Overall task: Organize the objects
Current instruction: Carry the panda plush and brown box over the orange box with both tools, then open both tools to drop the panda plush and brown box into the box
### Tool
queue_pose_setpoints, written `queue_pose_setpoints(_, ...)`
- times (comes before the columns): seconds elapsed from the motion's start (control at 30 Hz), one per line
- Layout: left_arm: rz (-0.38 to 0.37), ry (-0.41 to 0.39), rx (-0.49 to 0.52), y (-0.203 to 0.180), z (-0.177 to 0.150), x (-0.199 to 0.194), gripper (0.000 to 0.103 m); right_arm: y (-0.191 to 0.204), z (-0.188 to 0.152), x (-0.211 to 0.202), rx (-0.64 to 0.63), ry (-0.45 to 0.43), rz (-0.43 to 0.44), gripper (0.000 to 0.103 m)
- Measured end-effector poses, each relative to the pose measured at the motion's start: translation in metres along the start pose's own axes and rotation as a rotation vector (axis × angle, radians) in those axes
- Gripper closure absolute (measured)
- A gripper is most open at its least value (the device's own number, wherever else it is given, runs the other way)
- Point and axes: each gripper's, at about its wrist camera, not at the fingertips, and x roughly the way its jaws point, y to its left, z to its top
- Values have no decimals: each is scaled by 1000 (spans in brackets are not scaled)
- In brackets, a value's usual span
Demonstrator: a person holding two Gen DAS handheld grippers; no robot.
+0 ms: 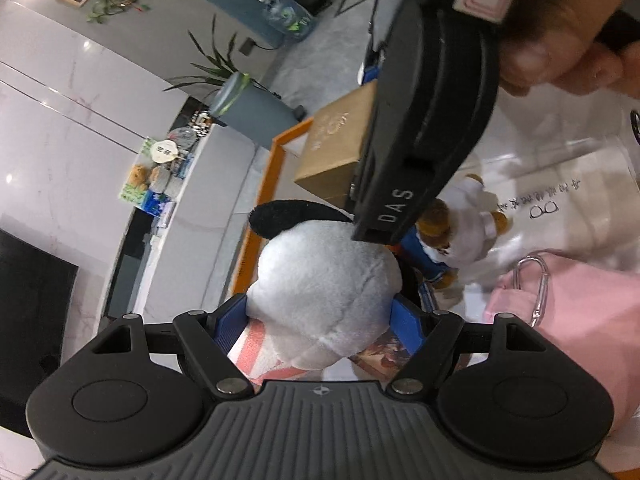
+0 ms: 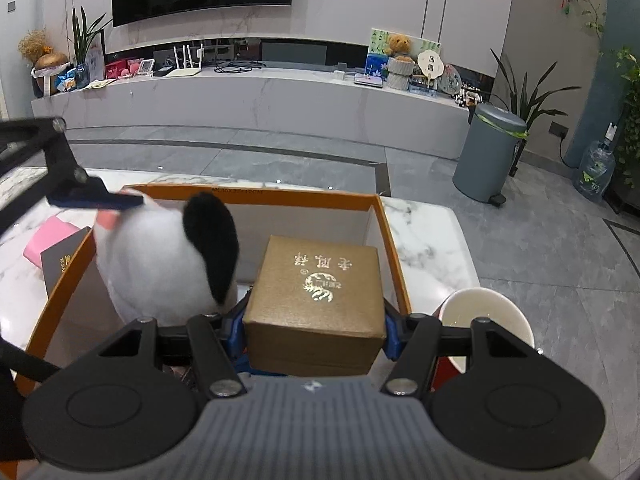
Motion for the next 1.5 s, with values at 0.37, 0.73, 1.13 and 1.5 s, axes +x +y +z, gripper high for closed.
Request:
queue_pose_setpoints(0.37, -49, 49, -8, -7, -1, 14, 15, 4, -7, 13, -9, 82, 8, 40)
queue_pose_setpoints(0.73, 7, 75, 7, -9, 2, 15, 6, 10, -8, 13, -24, 80, -7, 24)
queue_pose_setpoints(1.13, 58, 51, -63, 3, -4, -4, 4, 0, 2, -14, 48, -12, -15, 48)
queue_pose_setpoints(1.5, 54, 30, -166, 14, -13, -18, 4, 11, 2, -13, 41, -17, 0, 58)
